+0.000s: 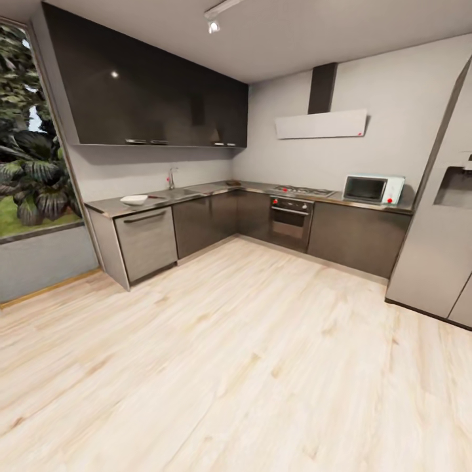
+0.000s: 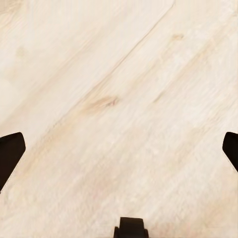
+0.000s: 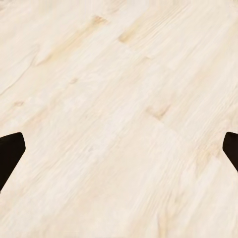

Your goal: In the kitchen, take the Vidalia onion out of the sink, dice it on the chopping board with the paring knife, put the diced onion into the bowl on the countertop, then place both the paring knife and the chopping board into the sink.

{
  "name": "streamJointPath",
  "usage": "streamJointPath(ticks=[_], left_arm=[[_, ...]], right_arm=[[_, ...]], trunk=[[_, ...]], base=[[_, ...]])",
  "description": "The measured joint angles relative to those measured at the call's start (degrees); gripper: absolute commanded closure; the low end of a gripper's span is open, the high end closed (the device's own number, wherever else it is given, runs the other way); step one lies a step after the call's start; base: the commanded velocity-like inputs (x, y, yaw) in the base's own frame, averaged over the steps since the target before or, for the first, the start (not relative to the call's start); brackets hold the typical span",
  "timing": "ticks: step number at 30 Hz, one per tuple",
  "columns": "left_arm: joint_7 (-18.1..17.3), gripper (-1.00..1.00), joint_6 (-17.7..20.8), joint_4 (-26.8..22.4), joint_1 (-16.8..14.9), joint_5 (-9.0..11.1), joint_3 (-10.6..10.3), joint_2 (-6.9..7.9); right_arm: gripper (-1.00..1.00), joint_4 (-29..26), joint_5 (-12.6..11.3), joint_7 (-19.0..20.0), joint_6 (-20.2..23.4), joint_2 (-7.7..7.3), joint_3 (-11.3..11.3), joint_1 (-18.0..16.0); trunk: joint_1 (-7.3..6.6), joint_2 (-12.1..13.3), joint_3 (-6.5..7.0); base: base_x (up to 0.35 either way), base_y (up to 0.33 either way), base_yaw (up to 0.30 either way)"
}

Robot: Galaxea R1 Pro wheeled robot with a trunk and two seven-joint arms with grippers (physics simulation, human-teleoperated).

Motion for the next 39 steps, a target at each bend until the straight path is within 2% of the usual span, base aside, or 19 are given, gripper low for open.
streamJointPath(ticks=[33,39], left_arm=[[0.00,-1.00,0.00,0.00,0.00,0.00,-0.01,0.00],[0.00,-1.00,0.00,0.01,-0.01,0.00,-0.02,0.00]], right_arm=[[-1.00,0.00,0.01,0.00,0.00,0.00,0.00,0.00],[-1.00,-0.01,0.01,0.00,0.00,-0.02,0.00,0.00]], trunk=[[0.00,0.00,0.00],[0.00,0.00,0.00]], base=[[0.345,0.000,0.000],[0.345,0.000,-0.110]])
